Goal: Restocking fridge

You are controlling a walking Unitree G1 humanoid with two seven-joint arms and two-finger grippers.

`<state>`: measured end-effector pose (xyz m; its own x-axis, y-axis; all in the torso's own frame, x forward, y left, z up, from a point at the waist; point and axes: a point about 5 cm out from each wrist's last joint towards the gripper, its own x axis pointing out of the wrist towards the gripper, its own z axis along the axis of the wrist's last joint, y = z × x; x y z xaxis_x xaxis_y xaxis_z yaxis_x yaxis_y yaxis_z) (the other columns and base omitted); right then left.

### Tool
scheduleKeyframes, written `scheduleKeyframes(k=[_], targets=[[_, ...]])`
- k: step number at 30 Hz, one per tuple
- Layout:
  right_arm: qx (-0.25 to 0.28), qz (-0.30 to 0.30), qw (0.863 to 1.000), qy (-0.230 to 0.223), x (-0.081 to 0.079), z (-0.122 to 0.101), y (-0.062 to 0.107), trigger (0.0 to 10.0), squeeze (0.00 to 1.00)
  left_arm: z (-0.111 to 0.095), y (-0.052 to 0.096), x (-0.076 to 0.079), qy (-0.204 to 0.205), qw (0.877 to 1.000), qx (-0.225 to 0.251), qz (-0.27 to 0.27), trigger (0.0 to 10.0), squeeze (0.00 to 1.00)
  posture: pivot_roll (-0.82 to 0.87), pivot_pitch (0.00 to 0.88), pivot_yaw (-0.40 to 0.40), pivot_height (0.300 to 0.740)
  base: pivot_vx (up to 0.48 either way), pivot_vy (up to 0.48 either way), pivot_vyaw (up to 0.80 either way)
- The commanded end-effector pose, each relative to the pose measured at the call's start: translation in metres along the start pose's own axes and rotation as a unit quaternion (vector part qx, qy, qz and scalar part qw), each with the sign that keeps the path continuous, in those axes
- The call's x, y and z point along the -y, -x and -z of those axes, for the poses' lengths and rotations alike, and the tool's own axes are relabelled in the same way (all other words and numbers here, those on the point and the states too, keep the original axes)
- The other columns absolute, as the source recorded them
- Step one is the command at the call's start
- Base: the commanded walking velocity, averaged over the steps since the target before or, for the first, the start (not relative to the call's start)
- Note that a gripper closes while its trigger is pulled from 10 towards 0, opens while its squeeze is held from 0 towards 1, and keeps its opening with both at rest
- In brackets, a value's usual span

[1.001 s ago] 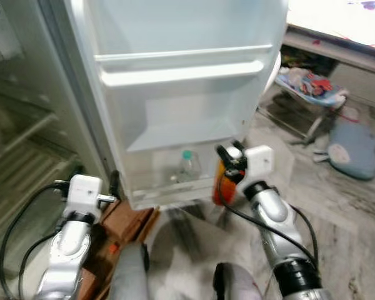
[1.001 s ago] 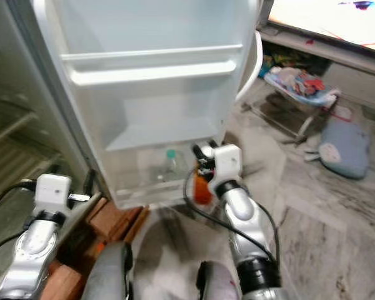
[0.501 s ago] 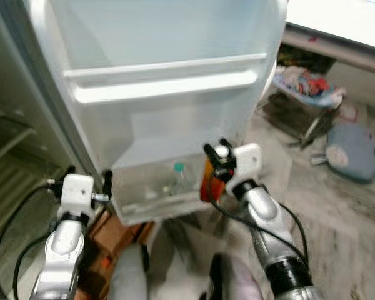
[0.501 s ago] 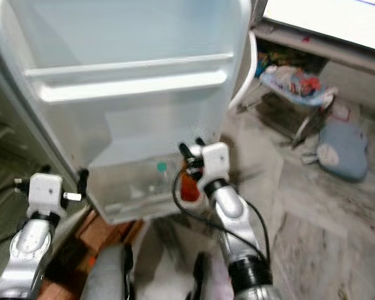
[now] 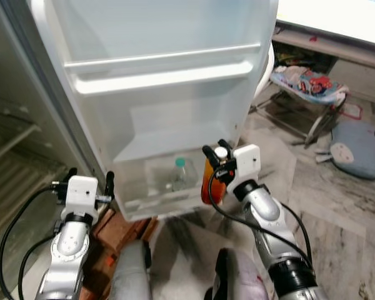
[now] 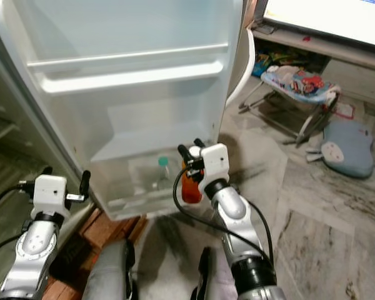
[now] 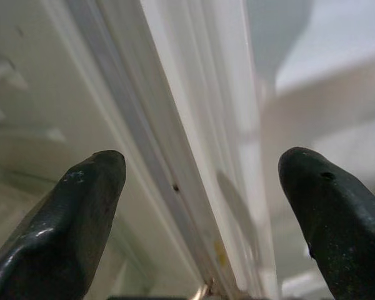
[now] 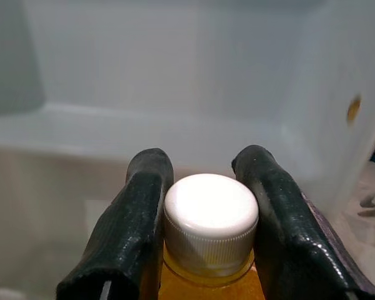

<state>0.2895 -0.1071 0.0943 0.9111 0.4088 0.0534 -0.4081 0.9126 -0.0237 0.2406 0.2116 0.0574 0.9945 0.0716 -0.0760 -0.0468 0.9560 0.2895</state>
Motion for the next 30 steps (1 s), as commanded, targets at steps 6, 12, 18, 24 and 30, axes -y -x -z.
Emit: scheduleKeyframes(k=[6, 12, 18, 24, 30], targets=[[0.008, -0.007, 1.0, 0.009, -0.001, -0.005, -0.004, 10.0, 0.0, 0.0, 0.0, -0.005, -0.003, 1.0, -0.004, -0.017, 10.0, 0.0, 0.14, 0.041, -0.05, 0.563, 0.0, 0.0, 0.0], [0.029, -0.047, 0.997, 0.051, -0.014, -0.013, -0.018, 10.0, 0.0, -0.007, -0.004, -0.017, -0.015, 0.999, 0.008, -0.032, 10.0, 0.0, 0.15, 0.066, -0.05, 0.563, 0.0, 0.0, 0.0], [0.063, -0.088, 0.991, 0.074, -0.025, -0.026, -0.036, 10.0, 0.0, -0.012, -0.002, -0.028, -0.025, 0.999, 0.024, -0.033, 10.0, 0.0, 0.19, 0.12, -0.059, 0.563, 0.0, 0.0, 0.0], [0.085, -0.109, 0.986, 0.09, -0.028, -0.034, -0.045, 10.0, 0.0, -0.015, 0.002, -0.037, -0.034, 0.998, 0.029, -0.033, 10.0, 0.0, 0.21, 0.138, -0.062, 0.563, 0.0, 0.0, 0.0], [0.103, -0.097, 0.986, 0.091, -0.026, -0.033, -0.039, 10.0, 0.0, -0.016, 0.002, -0.038, -0.033, 0.998, 0.029, -0.034, 10.0, 0.0, 0.21, 0.135, -0.061, 0.563, 0.127, 0.0, 0.0]])
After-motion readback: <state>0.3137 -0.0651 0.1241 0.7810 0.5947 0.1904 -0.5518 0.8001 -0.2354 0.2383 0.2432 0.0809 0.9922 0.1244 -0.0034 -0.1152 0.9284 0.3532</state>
